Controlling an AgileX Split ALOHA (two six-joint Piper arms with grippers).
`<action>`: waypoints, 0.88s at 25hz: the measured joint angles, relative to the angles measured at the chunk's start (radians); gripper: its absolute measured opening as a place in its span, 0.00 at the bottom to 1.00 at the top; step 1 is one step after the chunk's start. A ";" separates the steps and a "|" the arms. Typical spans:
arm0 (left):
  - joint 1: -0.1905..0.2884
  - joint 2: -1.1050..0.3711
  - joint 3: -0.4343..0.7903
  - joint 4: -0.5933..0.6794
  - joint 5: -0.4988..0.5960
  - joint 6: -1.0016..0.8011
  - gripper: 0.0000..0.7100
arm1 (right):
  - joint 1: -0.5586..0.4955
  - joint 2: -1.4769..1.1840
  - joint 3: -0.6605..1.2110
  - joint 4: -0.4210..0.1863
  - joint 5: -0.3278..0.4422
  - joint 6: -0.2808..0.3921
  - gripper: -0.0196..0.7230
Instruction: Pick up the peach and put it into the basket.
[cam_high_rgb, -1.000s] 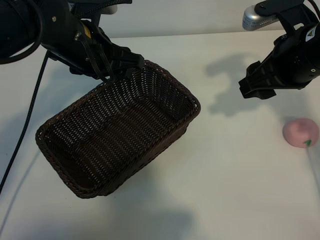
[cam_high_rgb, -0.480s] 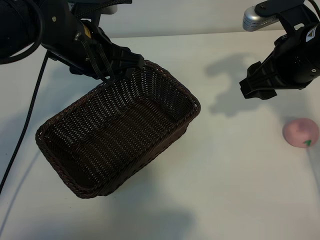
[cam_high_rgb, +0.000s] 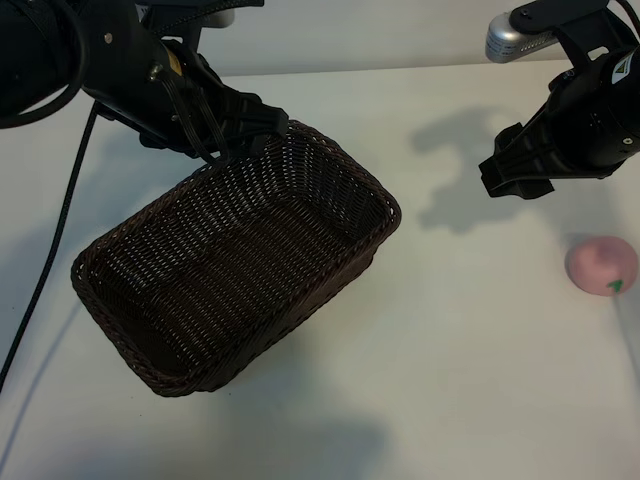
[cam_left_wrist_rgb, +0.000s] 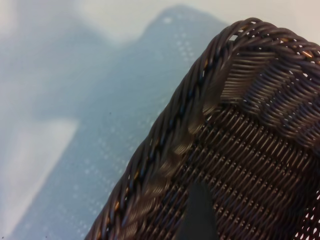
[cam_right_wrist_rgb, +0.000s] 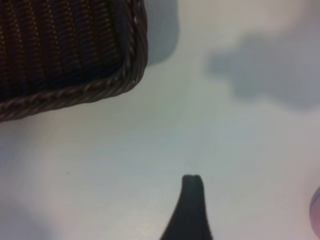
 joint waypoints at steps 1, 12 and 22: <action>0.000 0.000 0.000 0.000 -0.009 0.000 0.83 | 0.000 0.000 0.000 0.000 0.000 0.000 0.83; 0.000 -0.014 0.022 0.000 0.008 -0.063 0.83 | 0.000 0.000 0.000 -0.004 0.000 0.000 0.83; 0.000 -0.240 0.369 0.000 -0.122 -0.274 0.83 | 0.000 0.000 0.000 -0.008 0.003 0.000 0.83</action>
